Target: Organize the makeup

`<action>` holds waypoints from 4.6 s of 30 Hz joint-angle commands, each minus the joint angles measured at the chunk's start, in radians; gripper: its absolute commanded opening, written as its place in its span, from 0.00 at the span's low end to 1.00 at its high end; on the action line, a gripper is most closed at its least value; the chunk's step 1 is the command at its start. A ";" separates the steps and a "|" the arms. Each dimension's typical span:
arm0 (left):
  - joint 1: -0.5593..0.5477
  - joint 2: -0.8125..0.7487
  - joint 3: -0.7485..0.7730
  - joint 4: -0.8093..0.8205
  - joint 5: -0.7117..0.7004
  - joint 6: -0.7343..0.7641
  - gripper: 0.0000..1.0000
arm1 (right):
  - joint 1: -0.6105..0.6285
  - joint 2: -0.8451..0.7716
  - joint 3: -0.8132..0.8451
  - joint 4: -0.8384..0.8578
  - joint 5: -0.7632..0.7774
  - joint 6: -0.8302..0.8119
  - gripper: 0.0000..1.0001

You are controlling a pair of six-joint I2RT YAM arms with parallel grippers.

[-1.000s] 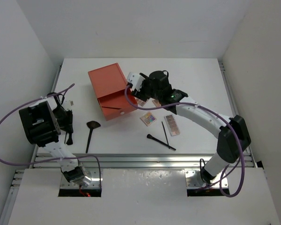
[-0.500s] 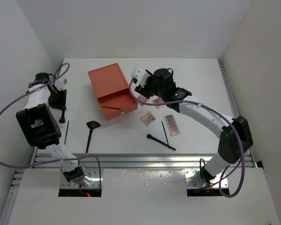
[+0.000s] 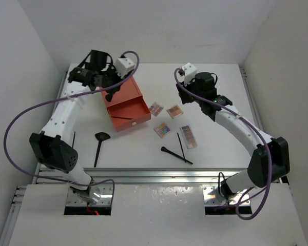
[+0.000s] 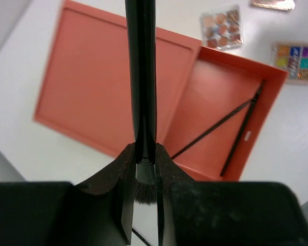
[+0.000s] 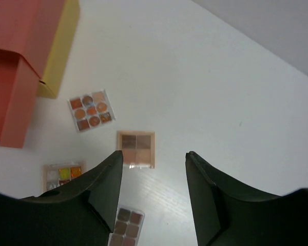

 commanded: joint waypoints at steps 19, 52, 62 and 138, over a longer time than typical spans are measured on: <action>-0.177 0.141 -0.194 0.020 -0.090 0.034 0.17 | -0.009 -0.152 -0.194 -0.171 0.025 0.163 0.67; -0.123 0.132 -0.156 0.000 -0.081 -0.048 0.50 | -0.008 -0.151 -0.174 -0.247 0.034 0.184 0.72; -0.070 0.088 0.002 -0.018 0.002 -0.133 0.49 | 0.055 -0.114 -0.361 -0.209 -0.016 0.378 0.43; 0.628 -0.173 -0.645 0.068 -0.087 -0.205 0.49 | 0.380 0.085 0.139 -0.540 0.005 -0.173 0.00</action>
